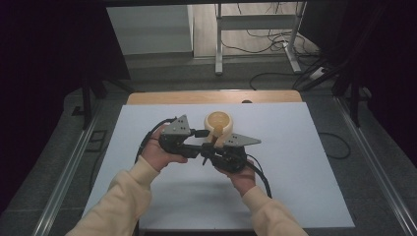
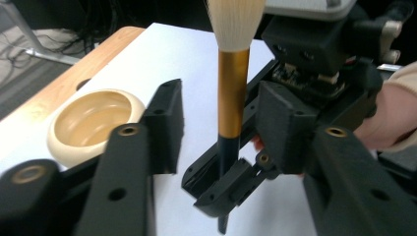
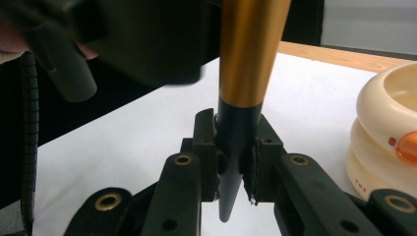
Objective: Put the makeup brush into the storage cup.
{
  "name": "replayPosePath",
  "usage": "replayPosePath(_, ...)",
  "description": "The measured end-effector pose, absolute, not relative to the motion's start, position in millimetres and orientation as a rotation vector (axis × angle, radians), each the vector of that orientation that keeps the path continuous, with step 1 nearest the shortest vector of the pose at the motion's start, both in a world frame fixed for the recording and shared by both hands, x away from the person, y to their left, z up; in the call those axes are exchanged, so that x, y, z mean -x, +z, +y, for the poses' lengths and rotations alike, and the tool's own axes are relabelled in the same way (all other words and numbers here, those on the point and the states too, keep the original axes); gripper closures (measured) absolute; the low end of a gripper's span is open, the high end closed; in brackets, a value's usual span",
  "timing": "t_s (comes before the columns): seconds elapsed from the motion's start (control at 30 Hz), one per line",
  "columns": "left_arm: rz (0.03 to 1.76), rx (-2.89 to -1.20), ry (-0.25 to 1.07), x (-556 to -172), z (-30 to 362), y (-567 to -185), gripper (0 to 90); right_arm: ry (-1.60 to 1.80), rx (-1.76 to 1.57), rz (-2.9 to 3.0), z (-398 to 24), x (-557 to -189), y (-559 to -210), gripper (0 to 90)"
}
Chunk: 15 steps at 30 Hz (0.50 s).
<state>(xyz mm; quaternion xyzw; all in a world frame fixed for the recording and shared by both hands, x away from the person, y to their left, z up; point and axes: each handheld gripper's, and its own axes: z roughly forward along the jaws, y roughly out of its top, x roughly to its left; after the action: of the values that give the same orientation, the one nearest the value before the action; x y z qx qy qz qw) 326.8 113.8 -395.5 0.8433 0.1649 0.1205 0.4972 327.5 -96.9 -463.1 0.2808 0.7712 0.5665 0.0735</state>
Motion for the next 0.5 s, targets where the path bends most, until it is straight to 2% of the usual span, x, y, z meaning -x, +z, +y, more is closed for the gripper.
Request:
replayPosePath(0.03, 0.399, -2.043, 0.302, -326, 114, -396, 51.1, 1.701, -0.843, 2.316, -97, -327, -463, 78.2)
replayPosePath(0.07, 0.424, -2.047, 0.315, -325, 114, -396, 40.1, 1.691, -0.852, 2.316, -98, -328, -463, 78.2)
replayPosePath(0.17, 0.462, -2.036, 0.324, -324, 115, -396, 29.9, 1.683, -0.861, 2.319, -99, -328, -464, 78.2)
replayPosePath(0.23, 0.512, -2.047, 0.306, -322, 118, -395, 30.0, 1.68, -0.86, 2.322, -100, -328, -464, 78.2)
replayPosePath(0.37, 0.57, -2.083, 0.319, -316, 125, -392, 21.1, 1.68, -0.862, 2.314, -103, -327, -463, 78.2)
replayPosePath(0.5, 0.573, -2.018, 0.308, -307, 135, -388, 16.6, 1.672, -0.864, 2.311, -108, -327, -461, 78.2)
